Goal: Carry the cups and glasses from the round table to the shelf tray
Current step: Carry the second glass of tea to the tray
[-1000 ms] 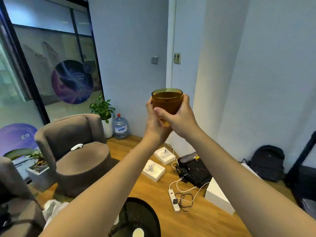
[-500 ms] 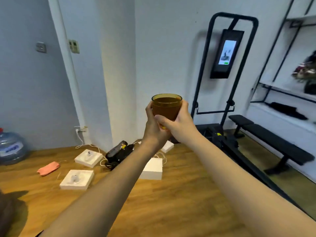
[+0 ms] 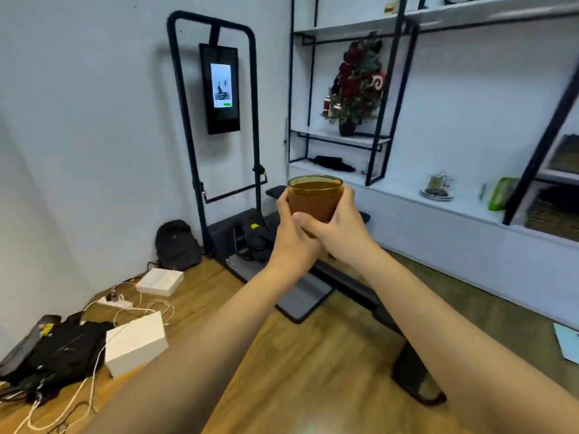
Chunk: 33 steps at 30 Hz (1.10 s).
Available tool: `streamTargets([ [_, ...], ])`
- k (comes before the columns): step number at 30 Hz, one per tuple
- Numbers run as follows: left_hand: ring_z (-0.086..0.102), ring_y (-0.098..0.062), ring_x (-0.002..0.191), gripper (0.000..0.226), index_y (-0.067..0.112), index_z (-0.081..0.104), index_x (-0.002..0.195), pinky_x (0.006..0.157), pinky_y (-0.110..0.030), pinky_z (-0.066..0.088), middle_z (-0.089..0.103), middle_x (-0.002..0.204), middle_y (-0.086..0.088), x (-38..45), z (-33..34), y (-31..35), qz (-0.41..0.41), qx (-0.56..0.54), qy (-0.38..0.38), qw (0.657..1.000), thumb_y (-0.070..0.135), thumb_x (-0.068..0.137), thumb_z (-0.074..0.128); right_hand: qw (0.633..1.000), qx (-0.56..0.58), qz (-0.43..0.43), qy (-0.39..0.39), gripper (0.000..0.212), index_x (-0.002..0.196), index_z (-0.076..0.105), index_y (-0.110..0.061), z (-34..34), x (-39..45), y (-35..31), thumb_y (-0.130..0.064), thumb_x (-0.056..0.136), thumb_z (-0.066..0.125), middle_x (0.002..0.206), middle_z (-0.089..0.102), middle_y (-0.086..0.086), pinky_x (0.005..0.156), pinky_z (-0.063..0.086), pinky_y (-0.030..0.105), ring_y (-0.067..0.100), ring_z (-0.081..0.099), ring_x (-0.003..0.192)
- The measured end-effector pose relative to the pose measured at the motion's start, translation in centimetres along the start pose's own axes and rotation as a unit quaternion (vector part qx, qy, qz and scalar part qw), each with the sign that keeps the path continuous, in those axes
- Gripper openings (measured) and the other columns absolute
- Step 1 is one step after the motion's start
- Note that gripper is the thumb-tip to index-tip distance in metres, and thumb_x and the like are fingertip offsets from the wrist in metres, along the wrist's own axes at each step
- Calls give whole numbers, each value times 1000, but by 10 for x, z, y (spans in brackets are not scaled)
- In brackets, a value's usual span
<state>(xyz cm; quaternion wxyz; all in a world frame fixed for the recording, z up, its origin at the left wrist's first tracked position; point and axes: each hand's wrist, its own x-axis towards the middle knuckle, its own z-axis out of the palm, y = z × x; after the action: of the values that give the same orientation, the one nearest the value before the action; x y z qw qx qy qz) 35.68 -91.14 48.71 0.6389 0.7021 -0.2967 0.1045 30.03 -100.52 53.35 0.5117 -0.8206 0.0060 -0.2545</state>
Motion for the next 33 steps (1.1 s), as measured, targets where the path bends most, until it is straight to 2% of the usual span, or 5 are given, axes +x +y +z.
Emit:
streamTargets([
  [8,64,-12,113,95,29,25,144,94,-39,59,55,129,1,21,250,27,-26,-87,-119,989,27,70,85,994,-31,57,91,82,141,28,-25,-226,-9,100,-37,81,82,133,53,-8,95,48,28,12,53,120],
  [13,67,5,90,59,27,38,137,77,-18,56,61,110,10,33,377,43,-106,-207,-160,959,-2,94,65,986,-59,79,133,85,142,26,-24,-336,-8,146,-38,80,83,135,55,-4,99,50,31,17,56,122],
  [17,72,-10,85,26,21,59,123,69,-25,60,71,97,-1,44,458,49,-137,-219,-175,950,37,106,48,980,-74,97,158,91,147,22,-22,-404,-7,193,-35,80,83,137,53,-3,104,50,35,17,55,124],
  [23,64,-24,108,101,23,28,145,81,-33,59,57,122,-4,77,576,27,-140,-189,-235,943,36,62,83,977,-81,124,152,92,150,20,-26,-496,21,278,-30,82,81,138,51,-6,95,48,23,13,53,124],
  [33,60,-4,95,82,17,26,147,79,-27,60,55,111,9,208,767,-26,-92,-149,-256,951,-7,84,72,971,-93,134,173,89,151,19,-31,-639,153,406,-27,85,79,139,51,-7,81,44,8,11,54,124],
])
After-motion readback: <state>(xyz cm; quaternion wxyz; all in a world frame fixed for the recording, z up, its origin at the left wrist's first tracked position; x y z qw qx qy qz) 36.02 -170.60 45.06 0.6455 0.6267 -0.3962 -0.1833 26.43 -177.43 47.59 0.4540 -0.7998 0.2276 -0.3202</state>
